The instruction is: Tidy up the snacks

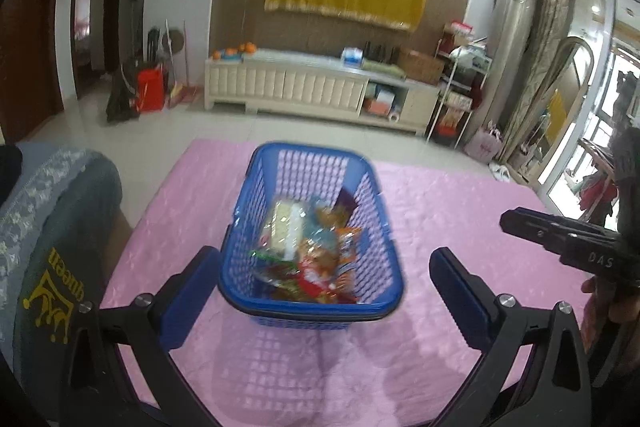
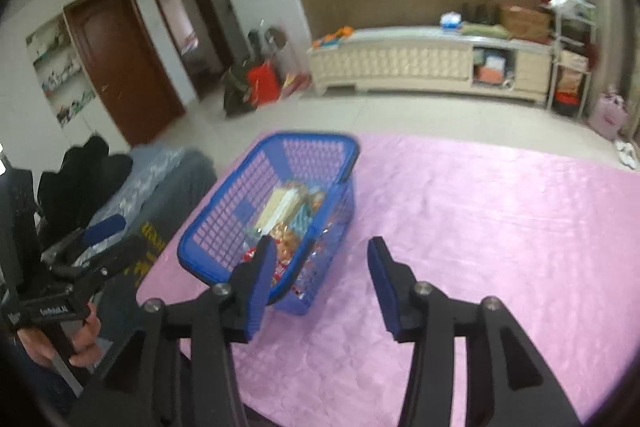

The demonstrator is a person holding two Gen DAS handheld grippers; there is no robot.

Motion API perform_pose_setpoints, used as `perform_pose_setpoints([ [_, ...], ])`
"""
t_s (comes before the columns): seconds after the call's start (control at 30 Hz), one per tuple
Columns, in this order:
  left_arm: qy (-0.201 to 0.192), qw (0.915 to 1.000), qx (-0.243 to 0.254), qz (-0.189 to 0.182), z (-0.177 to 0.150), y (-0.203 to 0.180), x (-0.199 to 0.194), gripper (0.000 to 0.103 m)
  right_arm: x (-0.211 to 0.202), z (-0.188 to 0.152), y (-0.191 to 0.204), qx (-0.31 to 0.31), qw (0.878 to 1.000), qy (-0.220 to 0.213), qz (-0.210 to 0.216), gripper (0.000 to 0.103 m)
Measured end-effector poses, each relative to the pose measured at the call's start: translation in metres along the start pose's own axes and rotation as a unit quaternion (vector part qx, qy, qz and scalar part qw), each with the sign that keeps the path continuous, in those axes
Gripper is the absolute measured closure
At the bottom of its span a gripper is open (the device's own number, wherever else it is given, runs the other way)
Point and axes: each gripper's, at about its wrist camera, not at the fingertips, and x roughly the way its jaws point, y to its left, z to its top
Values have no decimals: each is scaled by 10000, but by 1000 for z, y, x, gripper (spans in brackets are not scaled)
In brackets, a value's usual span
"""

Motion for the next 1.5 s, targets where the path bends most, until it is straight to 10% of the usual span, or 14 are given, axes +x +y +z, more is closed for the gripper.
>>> perform_pose_setpoints([
  [0.5, -702, 9930, 930, -171, -25, -84, -73, 0, -115, -45, 28, -218, 9905, -1031, -881, 0],
  [1.5, -811, 9919, 897, -380, -38, -92, -105, 0, -146, -80, 41, -206, 9864, -1165, -1143, 0],
])
